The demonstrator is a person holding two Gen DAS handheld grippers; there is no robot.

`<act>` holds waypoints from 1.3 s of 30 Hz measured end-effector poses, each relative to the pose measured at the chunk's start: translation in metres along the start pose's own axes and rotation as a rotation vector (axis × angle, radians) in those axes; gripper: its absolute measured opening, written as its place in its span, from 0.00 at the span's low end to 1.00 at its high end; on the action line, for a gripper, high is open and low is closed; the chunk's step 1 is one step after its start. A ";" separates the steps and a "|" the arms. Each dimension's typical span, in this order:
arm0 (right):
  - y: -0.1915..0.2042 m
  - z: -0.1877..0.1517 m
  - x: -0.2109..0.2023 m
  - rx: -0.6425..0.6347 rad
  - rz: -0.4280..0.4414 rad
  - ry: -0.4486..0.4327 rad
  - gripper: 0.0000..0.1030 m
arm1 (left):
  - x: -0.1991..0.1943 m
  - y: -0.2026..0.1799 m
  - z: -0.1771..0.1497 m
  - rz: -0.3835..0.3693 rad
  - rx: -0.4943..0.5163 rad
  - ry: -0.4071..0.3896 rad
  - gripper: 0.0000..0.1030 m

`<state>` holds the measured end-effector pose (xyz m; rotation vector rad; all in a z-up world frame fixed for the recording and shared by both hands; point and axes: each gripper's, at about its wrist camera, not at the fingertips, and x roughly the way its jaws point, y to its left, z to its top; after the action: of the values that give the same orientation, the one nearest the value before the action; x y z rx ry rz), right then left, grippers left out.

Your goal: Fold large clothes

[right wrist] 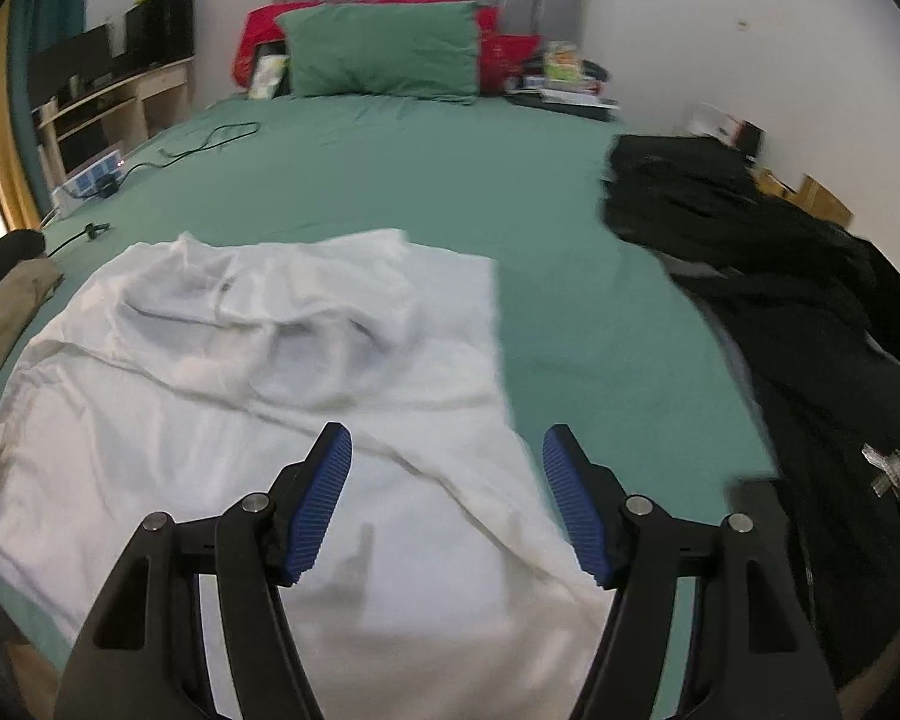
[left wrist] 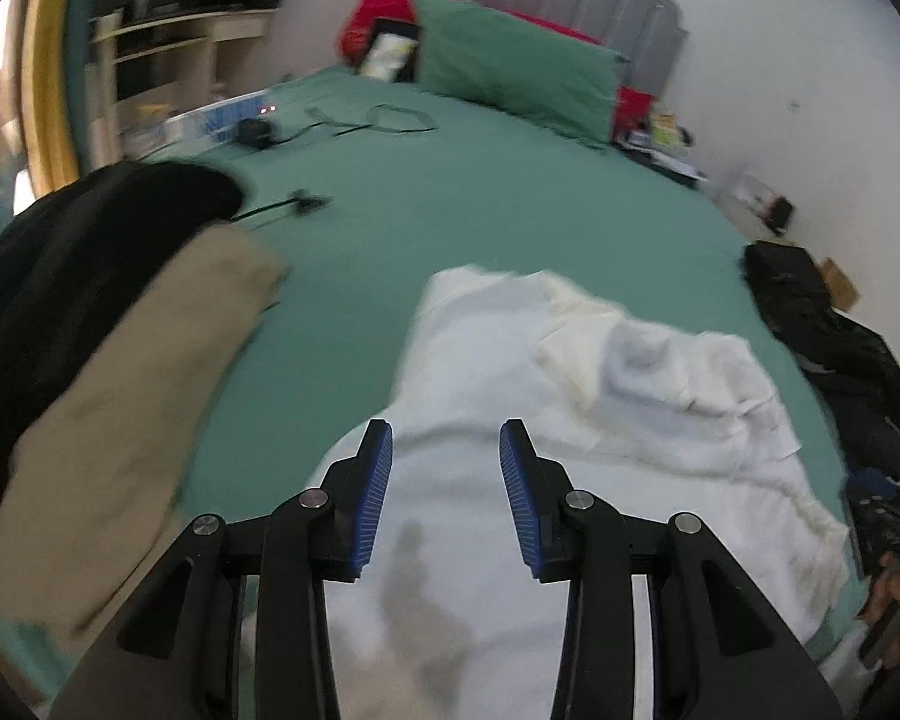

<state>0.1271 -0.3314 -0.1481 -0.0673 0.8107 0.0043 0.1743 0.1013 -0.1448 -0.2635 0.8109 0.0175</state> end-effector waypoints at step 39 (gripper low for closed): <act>-0.061 -0.111 0.017 0.316 0.179 0.222 0.06 | -0.004 0.036 -0.097 0.100 -0.072 0.163 0.04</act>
<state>0.0599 -0.4000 -0.2331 0.3082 1.0281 0.0380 0.0986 0.1130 -0.2136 -0.2944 0.9866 0.1204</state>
